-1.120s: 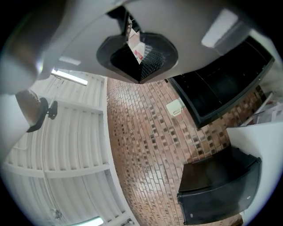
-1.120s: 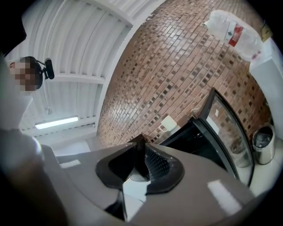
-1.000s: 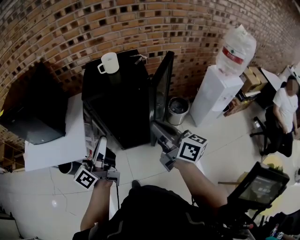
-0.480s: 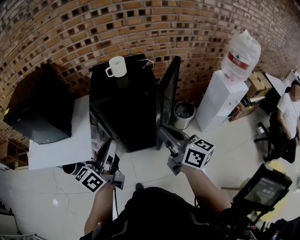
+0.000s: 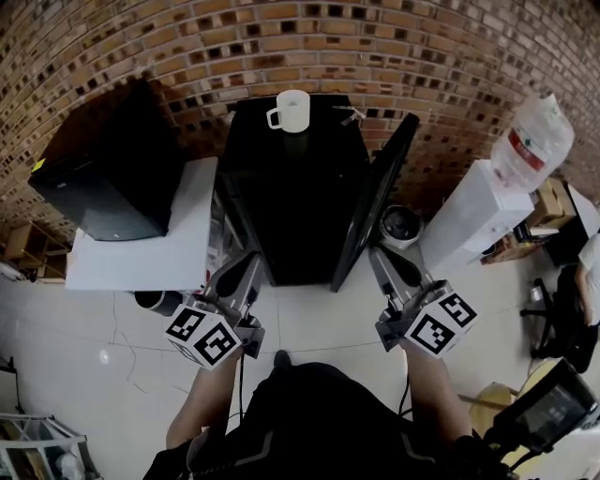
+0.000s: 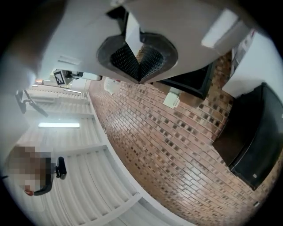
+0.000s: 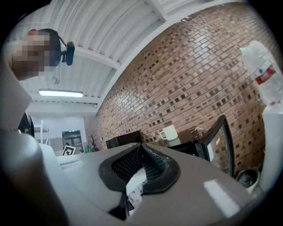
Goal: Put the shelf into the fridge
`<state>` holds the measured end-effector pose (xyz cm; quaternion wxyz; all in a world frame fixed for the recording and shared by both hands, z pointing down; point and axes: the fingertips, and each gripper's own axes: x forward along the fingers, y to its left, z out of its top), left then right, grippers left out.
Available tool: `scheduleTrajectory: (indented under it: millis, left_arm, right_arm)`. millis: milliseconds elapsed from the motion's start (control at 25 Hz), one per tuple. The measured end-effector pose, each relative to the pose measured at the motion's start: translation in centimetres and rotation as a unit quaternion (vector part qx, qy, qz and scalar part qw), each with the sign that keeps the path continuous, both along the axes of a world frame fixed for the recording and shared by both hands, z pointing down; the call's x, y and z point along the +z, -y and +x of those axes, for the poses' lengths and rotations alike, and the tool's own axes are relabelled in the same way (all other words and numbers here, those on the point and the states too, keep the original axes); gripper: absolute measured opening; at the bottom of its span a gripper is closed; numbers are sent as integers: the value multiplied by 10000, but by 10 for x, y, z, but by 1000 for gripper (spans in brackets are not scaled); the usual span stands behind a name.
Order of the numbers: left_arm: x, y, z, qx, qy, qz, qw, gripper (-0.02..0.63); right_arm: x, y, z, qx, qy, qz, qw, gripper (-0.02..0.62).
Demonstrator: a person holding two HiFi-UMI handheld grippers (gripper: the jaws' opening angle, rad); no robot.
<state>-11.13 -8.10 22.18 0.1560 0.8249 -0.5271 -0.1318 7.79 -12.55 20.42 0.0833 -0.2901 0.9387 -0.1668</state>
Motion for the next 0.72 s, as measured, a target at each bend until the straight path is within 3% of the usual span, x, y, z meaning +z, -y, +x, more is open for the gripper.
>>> scheduleTrajectory:
  millis: [200, 400, 640, 720]
  left_arm:
    - [6, 5, 2, -269, 337, 7, 9991, 0]
    - [6, 8, 5, -642, 1191, -63, 9908, 0]
    - [8, -10, 21, -772, 1513, 110, 9854, 0]
    - [12, -14, 22, -702, 1400, 71, 9876, 0]
  right_arm:
    - [-2, -7, 4, 306, -529, 575, 9965, 6]
    - [-15, -5, 9, 757, -863, 1029, 9880, 6]
    - [-12, -9, 22, 1319, -1042, 1196, 9785, 6]
    - [-8, -12, 24, 1360, -1126, 1140, 9777, 6]
